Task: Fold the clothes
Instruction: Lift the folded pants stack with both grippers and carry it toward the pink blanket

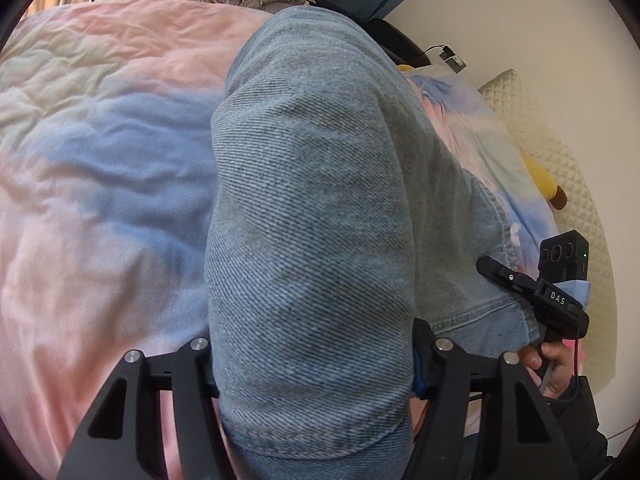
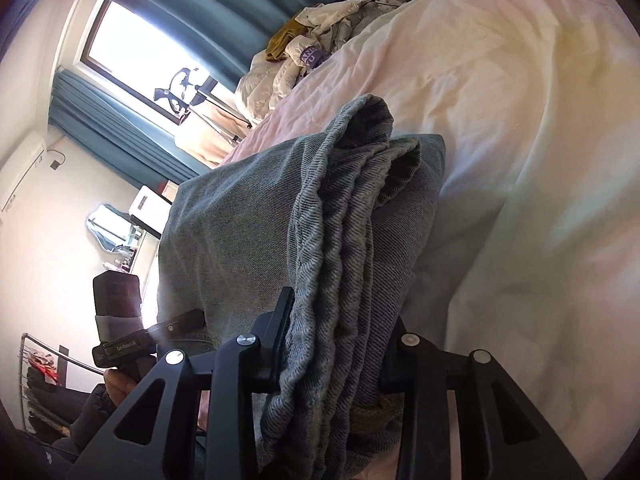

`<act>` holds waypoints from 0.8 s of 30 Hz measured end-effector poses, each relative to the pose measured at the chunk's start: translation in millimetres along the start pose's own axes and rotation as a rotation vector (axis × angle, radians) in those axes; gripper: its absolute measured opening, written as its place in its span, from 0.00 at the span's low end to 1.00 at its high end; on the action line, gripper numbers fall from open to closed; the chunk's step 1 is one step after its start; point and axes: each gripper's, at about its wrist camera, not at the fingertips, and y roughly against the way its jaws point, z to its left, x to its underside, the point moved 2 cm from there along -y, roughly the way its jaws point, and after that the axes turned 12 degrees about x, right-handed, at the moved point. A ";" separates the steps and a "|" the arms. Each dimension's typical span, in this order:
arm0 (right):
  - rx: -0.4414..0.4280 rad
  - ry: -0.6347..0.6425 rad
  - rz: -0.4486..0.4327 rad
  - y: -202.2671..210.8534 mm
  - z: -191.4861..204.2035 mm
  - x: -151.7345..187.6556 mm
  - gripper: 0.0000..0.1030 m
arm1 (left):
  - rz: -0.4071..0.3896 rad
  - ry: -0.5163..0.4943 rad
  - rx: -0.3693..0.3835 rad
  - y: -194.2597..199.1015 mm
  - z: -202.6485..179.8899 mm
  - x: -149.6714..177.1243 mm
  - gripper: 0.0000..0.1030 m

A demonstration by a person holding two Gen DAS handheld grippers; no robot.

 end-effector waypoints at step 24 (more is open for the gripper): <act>0.162 -0.049 -0.399 325.4 -15.2 65.2 0.30 | -0.009 -0.368 0.208 34.1 -253.6 17.1 0.59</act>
